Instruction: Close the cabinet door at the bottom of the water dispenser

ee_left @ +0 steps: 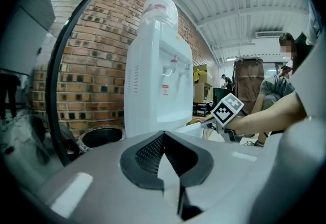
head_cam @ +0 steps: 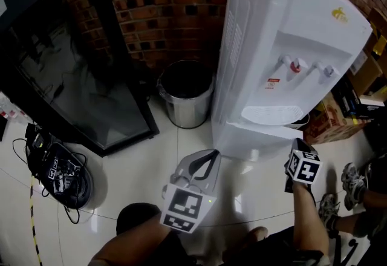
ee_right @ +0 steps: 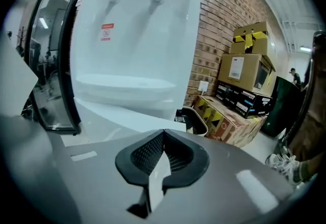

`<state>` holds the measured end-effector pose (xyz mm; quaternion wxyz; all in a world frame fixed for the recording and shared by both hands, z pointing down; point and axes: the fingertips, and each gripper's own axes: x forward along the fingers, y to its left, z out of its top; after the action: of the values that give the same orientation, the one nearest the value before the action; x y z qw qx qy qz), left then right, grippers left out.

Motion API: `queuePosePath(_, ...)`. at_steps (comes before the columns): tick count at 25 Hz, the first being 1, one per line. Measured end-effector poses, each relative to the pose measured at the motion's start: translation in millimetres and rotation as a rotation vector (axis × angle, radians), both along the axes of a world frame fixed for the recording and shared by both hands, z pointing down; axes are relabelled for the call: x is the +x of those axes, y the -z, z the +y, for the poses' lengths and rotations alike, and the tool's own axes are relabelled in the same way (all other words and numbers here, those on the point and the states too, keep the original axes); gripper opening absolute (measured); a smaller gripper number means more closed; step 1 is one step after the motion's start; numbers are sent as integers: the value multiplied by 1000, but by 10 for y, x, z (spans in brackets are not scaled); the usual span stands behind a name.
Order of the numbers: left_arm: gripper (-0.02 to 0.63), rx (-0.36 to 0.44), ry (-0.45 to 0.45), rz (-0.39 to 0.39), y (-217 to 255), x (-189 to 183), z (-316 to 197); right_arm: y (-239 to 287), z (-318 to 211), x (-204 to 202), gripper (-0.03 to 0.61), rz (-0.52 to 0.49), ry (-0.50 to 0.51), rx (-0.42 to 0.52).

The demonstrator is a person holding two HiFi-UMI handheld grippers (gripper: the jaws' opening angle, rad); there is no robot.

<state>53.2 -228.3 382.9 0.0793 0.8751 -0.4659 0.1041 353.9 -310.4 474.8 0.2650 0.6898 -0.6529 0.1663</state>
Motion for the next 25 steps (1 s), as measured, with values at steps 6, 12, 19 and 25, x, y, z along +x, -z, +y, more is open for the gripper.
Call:
queuePosePath(6, 2, 1, 86, -36, 9, -335, -8, -123, -552, 177, 0, -137, -44, 75)
queuePosePath(12, 2, 4, 117, -49, -8, -446, 4, -262, -683, 94, 0, -155, -49, 60)
queuePosePath(19, 2, 13, 102, -4, 54, -343, -14, 58, -464, -20, 0, -128, 4, 85)
queuePosePath(25, 2, 11, 63, 58, 132, -179, -12, 833, 156, -377, 0, -74, 122, 199)
